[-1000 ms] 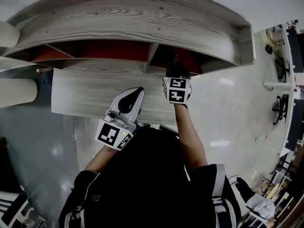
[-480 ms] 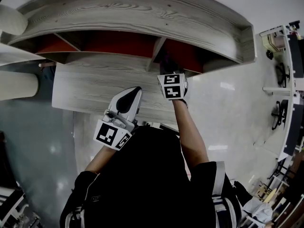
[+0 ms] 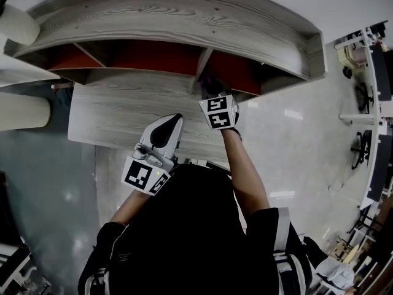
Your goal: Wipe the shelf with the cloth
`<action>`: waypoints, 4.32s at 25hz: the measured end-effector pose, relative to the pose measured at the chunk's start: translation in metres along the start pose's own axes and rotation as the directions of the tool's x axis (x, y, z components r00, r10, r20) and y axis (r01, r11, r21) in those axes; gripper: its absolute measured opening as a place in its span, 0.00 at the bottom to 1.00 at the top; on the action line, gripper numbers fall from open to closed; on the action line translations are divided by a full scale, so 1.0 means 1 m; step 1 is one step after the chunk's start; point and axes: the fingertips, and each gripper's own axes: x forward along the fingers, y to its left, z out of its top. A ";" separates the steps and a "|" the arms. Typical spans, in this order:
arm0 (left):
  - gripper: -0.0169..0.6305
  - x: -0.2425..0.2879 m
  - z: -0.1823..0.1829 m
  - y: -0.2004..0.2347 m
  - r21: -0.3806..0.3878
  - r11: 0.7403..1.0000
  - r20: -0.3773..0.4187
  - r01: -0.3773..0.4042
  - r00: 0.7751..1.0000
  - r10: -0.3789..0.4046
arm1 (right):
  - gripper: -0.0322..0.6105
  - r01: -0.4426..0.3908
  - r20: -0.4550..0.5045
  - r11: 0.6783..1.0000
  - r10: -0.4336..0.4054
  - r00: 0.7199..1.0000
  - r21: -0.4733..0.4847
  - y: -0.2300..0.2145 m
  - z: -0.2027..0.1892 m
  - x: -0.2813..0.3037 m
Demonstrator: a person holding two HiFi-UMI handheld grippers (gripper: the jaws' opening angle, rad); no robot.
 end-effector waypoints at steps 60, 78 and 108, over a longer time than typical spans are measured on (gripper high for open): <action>0.03 0.067 -0.008 0.002 -0.032 0.987 -0.074 0.159 0.984 -0.161 | 0.13 0.522 -0.206 0.807 -0.481 0.852 0.277 -0.157 -0.055 -0.050; 0.03 0.074 -0.004 0.008 -0.029 0.987 -0.068 0.157 0.985 -0.158 | 0.13 0.391 -0.230 0.908 -0.353 0.907 0.151 -0.144 -0.031 -0.006; 0.03 0.057 -0.001 0.016 -0.033 0.997 -0.053 0.076 0.996 -0.078 | 0.13 -0.049 -0.161 0.995 0.034 0.986 -0.090 -0.054 0.024 0.056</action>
